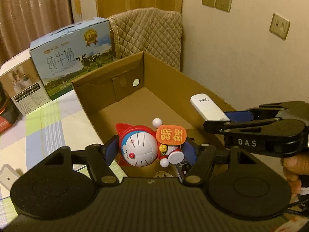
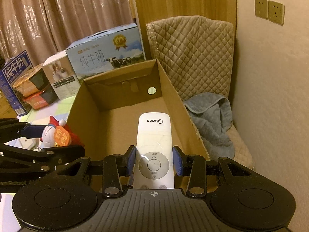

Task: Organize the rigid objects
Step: 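Carry the Doraemon figure and remote with both tools over the cardboard box, then open the left tool to drop the figure while the right tool releases the remote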

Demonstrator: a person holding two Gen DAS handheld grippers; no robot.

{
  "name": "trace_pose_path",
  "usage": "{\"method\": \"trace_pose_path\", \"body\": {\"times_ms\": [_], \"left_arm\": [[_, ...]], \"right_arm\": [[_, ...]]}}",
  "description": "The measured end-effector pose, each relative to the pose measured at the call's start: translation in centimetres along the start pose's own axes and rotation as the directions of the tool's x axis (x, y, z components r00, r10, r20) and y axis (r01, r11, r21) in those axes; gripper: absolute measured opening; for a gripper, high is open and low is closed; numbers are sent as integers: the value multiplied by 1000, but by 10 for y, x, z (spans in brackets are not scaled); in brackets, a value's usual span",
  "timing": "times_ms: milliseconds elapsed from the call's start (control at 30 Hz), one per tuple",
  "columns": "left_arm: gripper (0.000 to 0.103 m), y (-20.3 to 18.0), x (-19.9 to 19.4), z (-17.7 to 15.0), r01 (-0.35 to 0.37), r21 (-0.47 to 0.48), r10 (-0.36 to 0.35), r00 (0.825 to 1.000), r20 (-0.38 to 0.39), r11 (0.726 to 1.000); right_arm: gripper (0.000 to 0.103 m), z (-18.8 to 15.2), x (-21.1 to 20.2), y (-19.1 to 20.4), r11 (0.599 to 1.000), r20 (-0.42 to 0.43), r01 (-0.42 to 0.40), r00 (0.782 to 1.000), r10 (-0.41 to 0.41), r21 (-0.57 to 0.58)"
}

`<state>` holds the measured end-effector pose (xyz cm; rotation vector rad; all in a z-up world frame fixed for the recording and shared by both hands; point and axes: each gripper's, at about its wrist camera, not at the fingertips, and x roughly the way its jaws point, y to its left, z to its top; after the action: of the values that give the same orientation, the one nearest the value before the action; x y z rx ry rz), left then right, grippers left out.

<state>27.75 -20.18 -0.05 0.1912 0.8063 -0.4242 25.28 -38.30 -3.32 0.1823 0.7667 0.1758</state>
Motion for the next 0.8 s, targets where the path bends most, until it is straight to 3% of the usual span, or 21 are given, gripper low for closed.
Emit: {"method": "trace_pose_path", "body": {"times_ms": [433,500,800], "left_arm": [[67,11,30,14,-31,12,31,999,-9,999],[74,13,26,15,-52,9,52,998,20,999],[74,31,5,16,-65,-41,67,996,51,997]], "right_arm": [[37,1,11,-10,999,-5,-4,1000,4,34],[38,1,11,-10,999,-2,-7,1000,7,40],[37,1,9,-3,999,6,-22,1000,22,35]]}}
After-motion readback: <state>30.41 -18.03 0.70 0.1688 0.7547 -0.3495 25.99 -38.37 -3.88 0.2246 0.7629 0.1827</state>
